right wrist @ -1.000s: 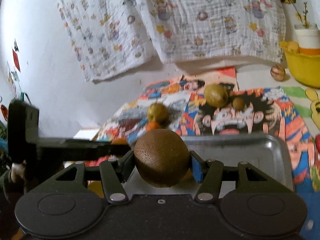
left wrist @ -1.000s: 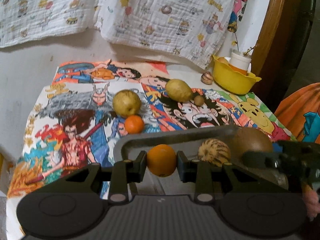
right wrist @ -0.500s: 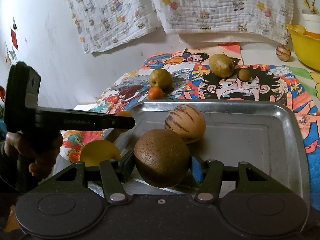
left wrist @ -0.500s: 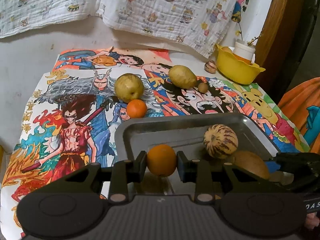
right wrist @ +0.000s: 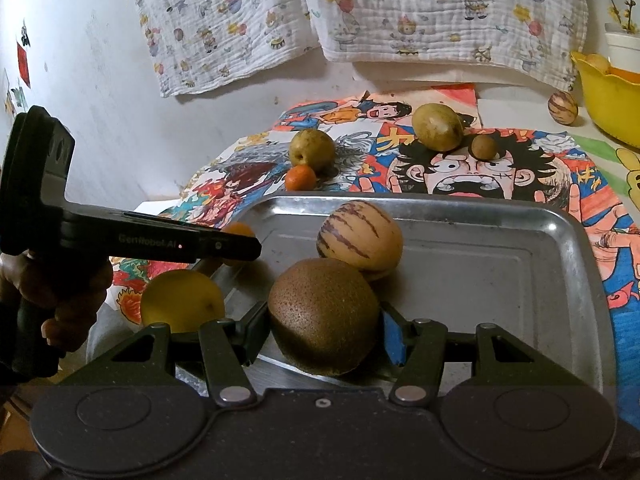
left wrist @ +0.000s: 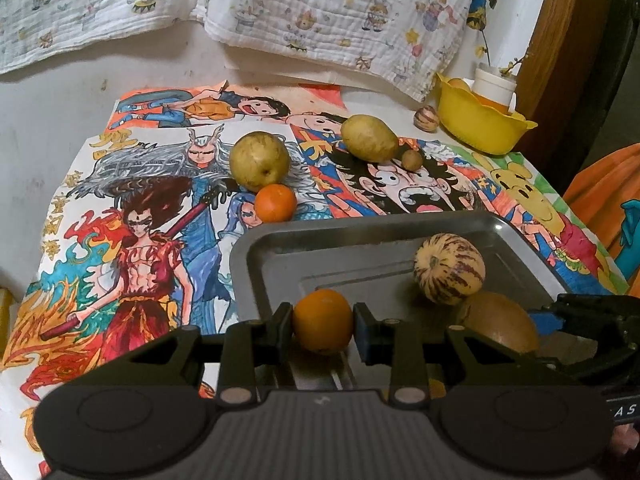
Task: Organize fruits
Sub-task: 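Lower the kiwi into the tray with the right tool while the left tool releases the tangerine there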
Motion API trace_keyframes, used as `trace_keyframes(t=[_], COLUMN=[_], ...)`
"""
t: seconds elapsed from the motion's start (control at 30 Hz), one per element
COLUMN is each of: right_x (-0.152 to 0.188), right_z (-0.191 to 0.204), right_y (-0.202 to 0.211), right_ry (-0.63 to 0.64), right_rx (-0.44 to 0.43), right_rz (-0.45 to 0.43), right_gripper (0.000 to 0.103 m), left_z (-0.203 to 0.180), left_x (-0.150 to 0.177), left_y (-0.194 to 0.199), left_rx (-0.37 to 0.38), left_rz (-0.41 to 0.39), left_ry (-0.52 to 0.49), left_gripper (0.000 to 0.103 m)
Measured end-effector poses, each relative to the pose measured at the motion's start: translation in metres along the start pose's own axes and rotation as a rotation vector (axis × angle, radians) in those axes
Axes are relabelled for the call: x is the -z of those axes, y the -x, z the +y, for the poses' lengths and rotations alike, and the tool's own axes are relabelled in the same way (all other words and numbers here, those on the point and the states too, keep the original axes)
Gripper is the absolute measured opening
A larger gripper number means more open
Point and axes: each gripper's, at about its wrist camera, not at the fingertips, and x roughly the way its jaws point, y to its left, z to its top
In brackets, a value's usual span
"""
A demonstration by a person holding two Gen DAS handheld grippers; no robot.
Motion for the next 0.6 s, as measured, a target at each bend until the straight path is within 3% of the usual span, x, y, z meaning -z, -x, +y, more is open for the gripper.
trace_keyframes(t=[0.1,0.3,0.37,0.43,0.6], right_x=[0.001,0.002,0.002,0.003,0.008], right_z=[-0.001,0.001,0.002,0.003,0.011], right_y=[0.0,0.005,0.009,0.014,0.033], right_ry=[-0.008,-0.004,-0.004,-0.016,0.006], right_rx=[-0.003,-0.007,-0.002,0.01,0.02], right_rz=[-0.008,-0.029,-0.053,-0.068,-0.116], right_gripper=[0.06,0.062,0.067,0.069,0.081], left_z=[-0.002,-0.004,-0.005,-0.005,-0.01], left_x=[0.0,0.002,0.003,0.005,0.012], left_y=[0.004,0.012,0.019,0.029,0.054], left_rx=[-0.01,-0.024,-0.024,-0.014,-0.019], left_rz=[-0.013,-0.038,-0.069,-0.109,-0.168], left_ry=[-0.01,-0.004,0.016,0.036,0.048], left_gripper=[0.037,0.055,0.059,0.074,0.088])
